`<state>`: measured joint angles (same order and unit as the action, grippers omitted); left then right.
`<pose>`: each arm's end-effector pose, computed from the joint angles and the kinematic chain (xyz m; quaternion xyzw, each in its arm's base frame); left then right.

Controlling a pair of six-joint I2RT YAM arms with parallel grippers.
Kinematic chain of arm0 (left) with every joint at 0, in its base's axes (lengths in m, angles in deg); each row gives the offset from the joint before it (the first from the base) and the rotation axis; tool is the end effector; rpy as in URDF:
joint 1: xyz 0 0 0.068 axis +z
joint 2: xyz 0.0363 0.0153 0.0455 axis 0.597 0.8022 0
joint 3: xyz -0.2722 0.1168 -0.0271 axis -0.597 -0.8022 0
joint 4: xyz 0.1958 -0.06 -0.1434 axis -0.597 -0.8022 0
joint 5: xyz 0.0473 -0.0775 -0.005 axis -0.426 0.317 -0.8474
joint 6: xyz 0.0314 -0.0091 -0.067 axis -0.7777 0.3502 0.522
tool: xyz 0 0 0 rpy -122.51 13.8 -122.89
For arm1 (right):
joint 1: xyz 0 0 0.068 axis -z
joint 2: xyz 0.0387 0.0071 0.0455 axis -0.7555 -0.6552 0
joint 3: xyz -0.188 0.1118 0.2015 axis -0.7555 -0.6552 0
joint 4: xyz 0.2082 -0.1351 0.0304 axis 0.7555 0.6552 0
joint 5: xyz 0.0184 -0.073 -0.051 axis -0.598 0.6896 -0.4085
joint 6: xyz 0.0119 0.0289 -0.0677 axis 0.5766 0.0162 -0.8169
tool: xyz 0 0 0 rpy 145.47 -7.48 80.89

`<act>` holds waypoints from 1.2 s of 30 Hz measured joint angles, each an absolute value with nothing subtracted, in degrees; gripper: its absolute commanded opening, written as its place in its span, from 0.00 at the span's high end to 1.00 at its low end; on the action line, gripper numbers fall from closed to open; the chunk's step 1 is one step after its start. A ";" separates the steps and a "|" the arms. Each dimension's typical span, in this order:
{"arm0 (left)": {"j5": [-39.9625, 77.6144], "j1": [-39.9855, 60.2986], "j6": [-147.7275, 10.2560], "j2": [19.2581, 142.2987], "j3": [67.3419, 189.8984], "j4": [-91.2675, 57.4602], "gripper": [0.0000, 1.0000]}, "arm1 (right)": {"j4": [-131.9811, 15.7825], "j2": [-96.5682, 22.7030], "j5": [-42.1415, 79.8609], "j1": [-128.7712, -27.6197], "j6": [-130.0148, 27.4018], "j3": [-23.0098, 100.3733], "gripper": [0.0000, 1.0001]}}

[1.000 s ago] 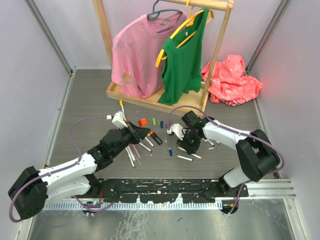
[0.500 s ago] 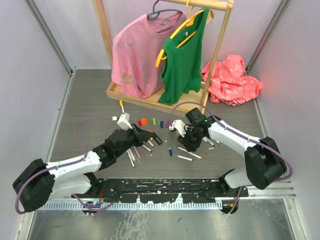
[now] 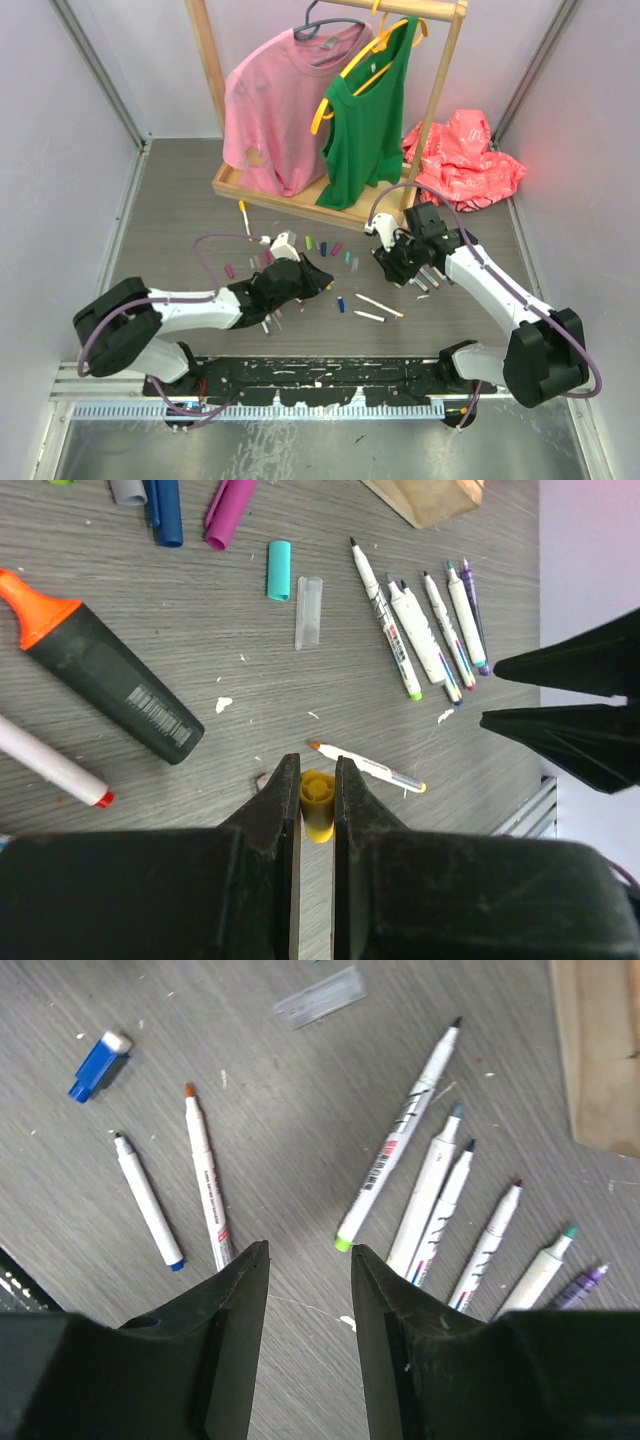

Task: Open the pen caps
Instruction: Place the pen cap at the center of the board.

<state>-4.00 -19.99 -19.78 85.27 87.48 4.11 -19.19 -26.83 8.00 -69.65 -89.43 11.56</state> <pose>0.1718 -0.2325 0.2040 -0.0958 0.8373 -0.3943 0.3665 0.2050 0.0982 0.2358 -0.4540 0.8441 0.1330 0.2525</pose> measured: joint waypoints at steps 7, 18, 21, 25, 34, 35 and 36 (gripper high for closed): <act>-6.76 -20.82 -13.53 94.30 96.83 -3.59 1.00 | -20.72 -25.94 9.79 -67.70 -88.14 11.56 0.55; -6.60 -20.88 -8.64 106.27 106.41 -10.78 0.95 | -21.02 -25.94 10.38 -67.33 -87.90 11.56 0.55; -6.60 -20.88 -8.11 107.28 107.32 -12.37 0.87 | -21.05 -25.94 10.38 -67.31 -87.90 11.56 0.55; -6.60 -20.88 -7.63 107.87 108.59 -13.23 0.80 | -21.09 -25.94 10.38 -67.31 -87.90 11.56 0.55; -6.60 -20.88 -6.19 109.16 109.29 -12.92 0.74 | -21.13 -25.94 10.36 -67.31 -87.90 11.56 0.55; -6.60 -20.88 -6.14 109.16 109.33 -12.94 0.74 | -21.13 -25.94 10.36 -67.31 -87.90 11.56 0.55; -6.60 -20.88 -6.14 109.16 109.38 -12.96 0.74 | -21.13 -25.94 10.36 -67.31 -87.90 11.56 0.55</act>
<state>-6.60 -20.88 -6.14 109.16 109.38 -12.96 -21.13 -25.94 10.36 -67.31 -87.90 11.56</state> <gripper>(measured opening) 0.252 0.451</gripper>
